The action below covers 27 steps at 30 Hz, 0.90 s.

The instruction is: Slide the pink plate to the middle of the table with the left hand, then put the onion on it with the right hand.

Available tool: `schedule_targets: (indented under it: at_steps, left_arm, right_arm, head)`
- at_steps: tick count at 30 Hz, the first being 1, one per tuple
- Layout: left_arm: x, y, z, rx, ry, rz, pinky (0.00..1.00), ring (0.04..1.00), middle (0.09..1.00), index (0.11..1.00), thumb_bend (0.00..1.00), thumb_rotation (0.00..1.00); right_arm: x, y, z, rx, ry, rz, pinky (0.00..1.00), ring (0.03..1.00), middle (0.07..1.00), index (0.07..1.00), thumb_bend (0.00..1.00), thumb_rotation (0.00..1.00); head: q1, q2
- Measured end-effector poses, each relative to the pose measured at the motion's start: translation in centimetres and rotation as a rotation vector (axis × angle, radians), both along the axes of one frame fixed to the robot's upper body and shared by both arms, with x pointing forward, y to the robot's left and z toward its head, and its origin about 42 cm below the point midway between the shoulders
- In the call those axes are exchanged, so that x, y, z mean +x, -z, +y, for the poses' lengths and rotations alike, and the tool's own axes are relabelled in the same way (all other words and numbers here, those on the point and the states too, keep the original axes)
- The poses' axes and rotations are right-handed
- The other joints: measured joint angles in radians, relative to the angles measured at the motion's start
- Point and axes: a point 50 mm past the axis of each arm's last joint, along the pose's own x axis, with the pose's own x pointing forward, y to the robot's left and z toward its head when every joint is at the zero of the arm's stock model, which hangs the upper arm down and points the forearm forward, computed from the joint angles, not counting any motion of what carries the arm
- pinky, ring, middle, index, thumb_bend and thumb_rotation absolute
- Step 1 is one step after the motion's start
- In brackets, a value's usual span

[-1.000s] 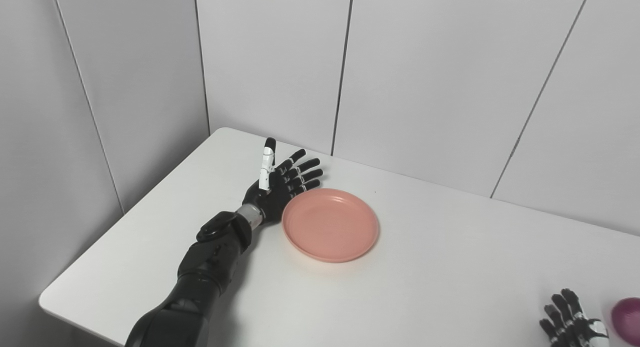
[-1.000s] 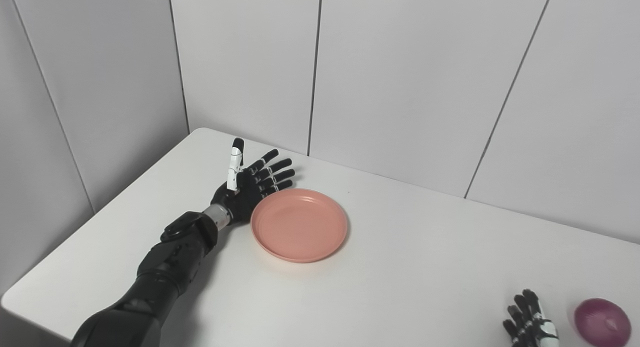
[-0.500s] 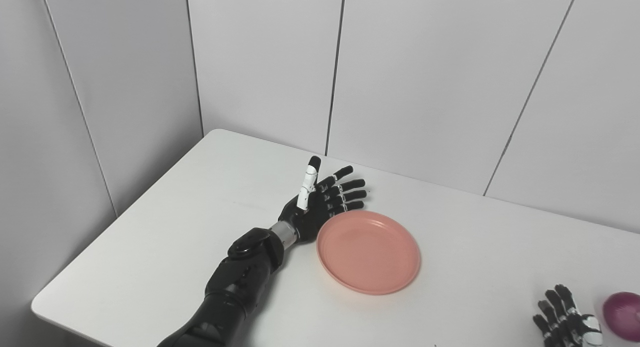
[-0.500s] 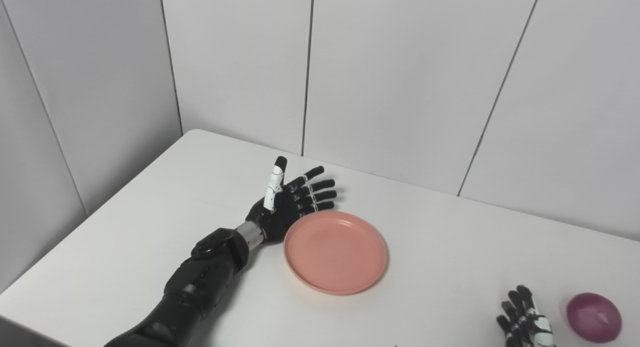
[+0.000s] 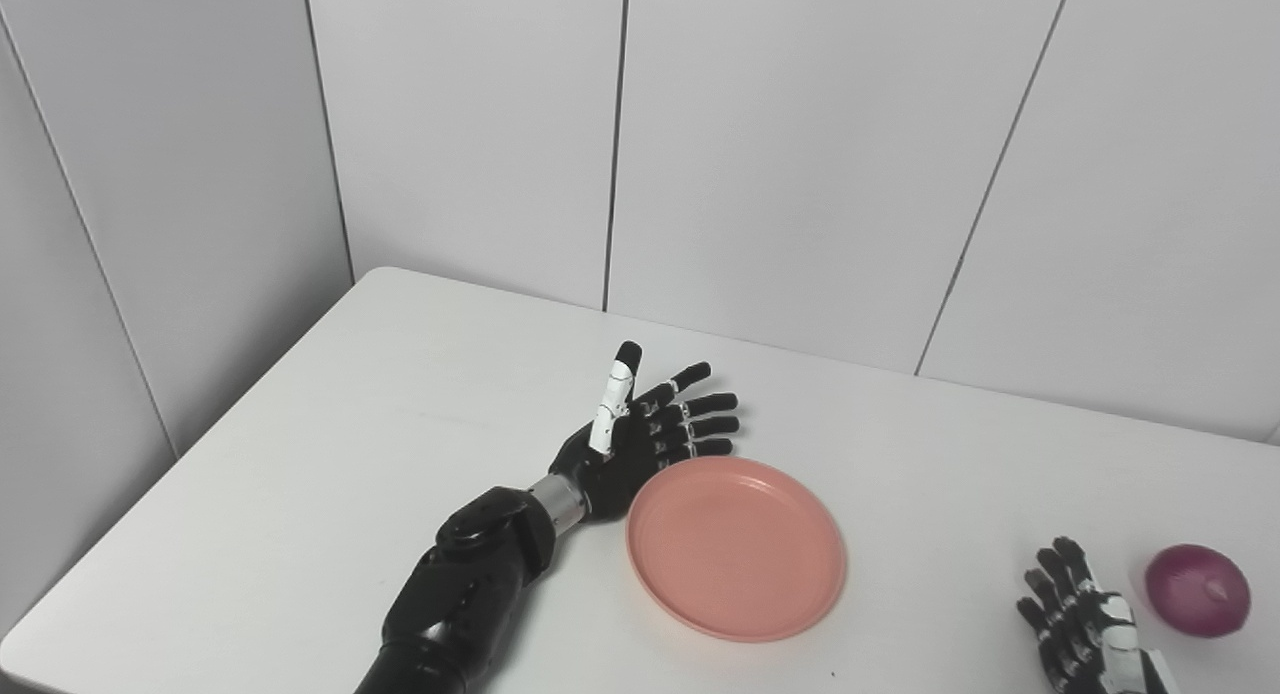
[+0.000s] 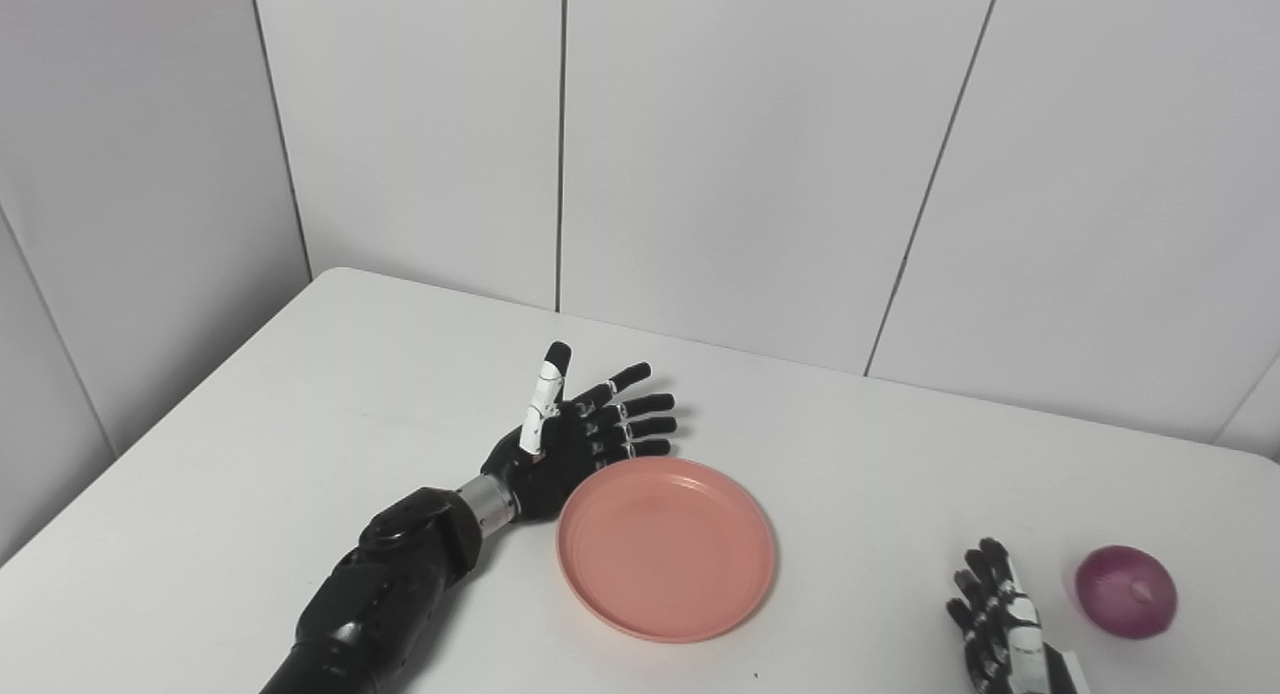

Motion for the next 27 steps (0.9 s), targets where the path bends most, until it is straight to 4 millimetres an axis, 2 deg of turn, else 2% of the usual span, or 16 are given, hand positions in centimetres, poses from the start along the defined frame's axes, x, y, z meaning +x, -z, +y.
schedule_targets:
  at_steps: [3, 5, 7, 14, 18, 27]
  left_arm:
    - [0.0, -0.1, -0.2, 0.000, -0.004, 0.012, 0.83, 0.812, 0.820, 0.971, 0.89, 0.99]
    - [-0.1, -0.1, -0.6, -0.007, -0.008, 0.016, 0.84, 0.814, 0.821, 0.970, 0.89, 0.99]
    - [-0.2, -0.1, -1.0, -0.017, -0.013, 0.021, 0.86, 0.822, 0.828, 0.976, 0.89, 0.99]
    - [-1.1, 0.0, -2.5, -0.045, 0.006, 0.030, 0.88, 0.834, 0.833, 0.983, 0.89, 1.00]
    - [-1.3, 0.0, -2.6, -0.047, 0.018, 0.038, 0.89, 0.840, 0.834, 0.976, 0.88, 0.99]
    - [-1.3, -0.2, -2.7, -0.041, 0.016, 0.046, 0.88, 0.822, 0.813, 0.975, 0.87, 0.98]
  right_arm:
    - [0.1, 0.0, 0.4, -0.005, 0.018, -0.001, 1.00, 1.000, 0.988, 1.000, 0.89, 1.00]
    - [0.1, 0.0, 0.9, -0.006, 0.036, -0.003, 1.00, 1.000, 0.986, 1.000, 0.89, 1.00]
    - [0.1, -0.1, 1.3, -0.005, 0.050, -0.006, 1.00, 1.000, 0.984, 1.000, 0.90, 1.00]
    - [0.3, -0.2, 3.5, 0.003, 0.026, -0.011, 1.00, 1.000, 0.989, 1.000, 0.90, 1.00]
    - [0.4, -0.1, 4.3, 0.001, 0.027, -0.011, 1.00, 1.000, 0.984, 1.000, 0.91, 1.00]
    - [0.8, -0.3, 6.0, -0.007, 0.024, -0.017, 1.00, 1.000, 0.978, 1.000, 0.92, 1.00]
  head:
    - [-0.050, 0.012]
    - [-0.051, 0.012]
    - [-0.087, 0.020]
    - [-0.132, 0.028]
    - [-0.173, 0.034]
    - [-0.216, 0.035]
